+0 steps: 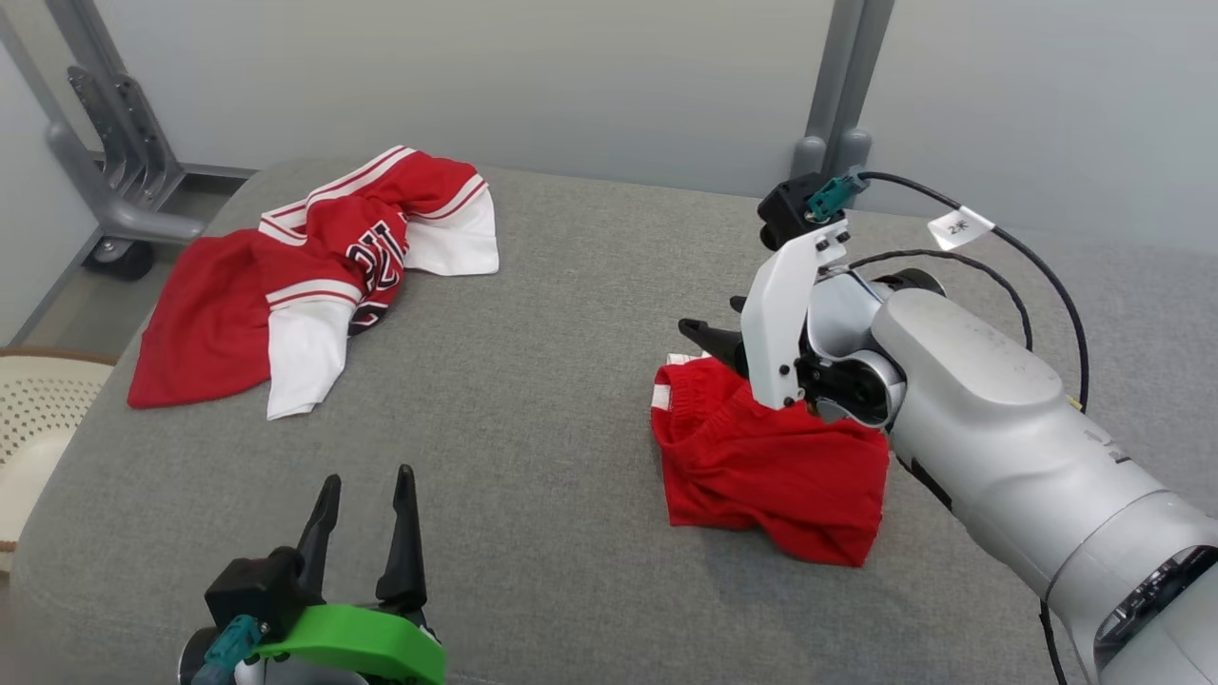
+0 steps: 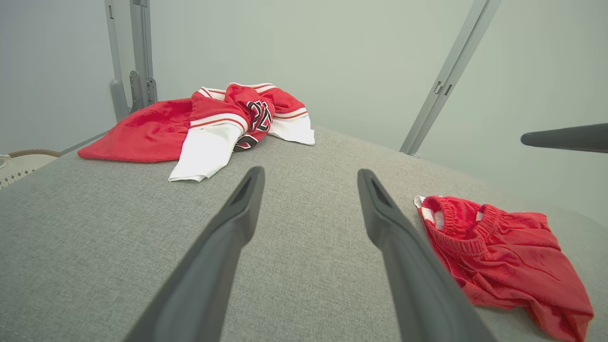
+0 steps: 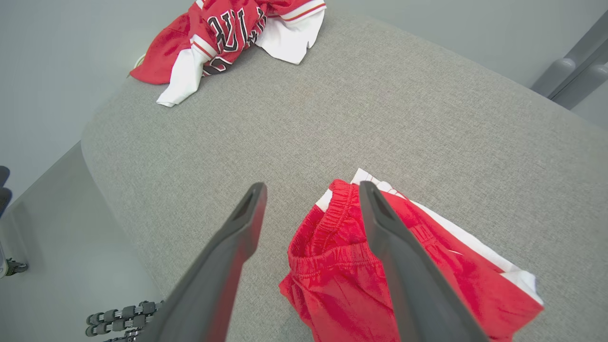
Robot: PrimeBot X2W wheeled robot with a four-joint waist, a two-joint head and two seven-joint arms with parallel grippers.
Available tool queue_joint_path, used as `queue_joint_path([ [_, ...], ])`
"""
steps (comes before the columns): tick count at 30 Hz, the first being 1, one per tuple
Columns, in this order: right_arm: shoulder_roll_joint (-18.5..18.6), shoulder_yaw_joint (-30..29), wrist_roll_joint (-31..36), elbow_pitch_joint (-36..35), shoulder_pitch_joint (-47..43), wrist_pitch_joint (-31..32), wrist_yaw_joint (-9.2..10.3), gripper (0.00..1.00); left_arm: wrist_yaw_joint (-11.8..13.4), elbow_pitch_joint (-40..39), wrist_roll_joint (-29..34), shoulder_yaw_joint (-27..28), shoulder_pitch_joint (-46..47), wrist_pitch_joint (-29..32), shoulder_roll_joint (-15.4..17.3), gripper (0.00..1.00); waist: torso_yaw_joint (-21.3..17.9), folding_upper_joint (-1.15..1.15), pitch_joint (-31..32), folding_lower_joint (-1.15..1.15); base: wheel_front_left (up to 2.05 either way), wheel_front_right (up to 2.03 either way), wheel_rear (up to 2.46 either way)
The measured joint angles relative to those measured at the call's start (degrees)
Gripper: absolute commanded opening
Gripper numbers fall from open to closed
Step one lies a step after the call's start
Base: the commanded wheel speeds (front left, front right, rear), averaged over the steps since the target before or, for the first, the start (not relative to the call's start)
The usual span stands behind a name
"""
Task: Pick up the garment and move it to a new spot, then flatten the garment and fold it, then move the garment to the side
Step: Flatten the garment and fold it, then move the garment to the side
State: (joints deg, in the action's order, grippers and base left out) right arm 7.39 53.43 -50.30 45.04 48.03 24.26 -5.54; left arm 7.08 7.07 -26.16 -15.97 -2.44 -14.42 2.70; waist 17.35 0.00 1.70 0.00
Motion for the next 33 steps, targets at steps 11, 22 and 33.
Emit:
queue_joint_path([
  [11, 6.2, -3.9, 1.6, -3.0, -2.2, -14.7, -0.42, 1.0, 0.0, -2.0, 2.8, 1.8, -0.1, 0.0, 0.0, 1.0, -7.0, 0.0, 0.8, 0.0, 0.0, 0.0, 0.0],
  [22, 8.3, -8.6, -2.0, -1.4, -15.7, -23.6, 2.03, 1.0, 0.0, -3.0, 4.2, -0.8, 0.0, 0.0, 0.0, 1.0, -9.9, 0.0, -1.7, 0.0, 0.0, 0.0, 0.0],
  [33, 6.7, -13.4, -7.2, 1.5, -20.7, -28.4, 2.61, 1.0, 0.0, -3.9, 5.4, -1.1, 0.4, 0.3, 0.0, 1.0, -6.5, 0.0, -4.1, 0.0, 0.0, 0.0, 0.0],
])
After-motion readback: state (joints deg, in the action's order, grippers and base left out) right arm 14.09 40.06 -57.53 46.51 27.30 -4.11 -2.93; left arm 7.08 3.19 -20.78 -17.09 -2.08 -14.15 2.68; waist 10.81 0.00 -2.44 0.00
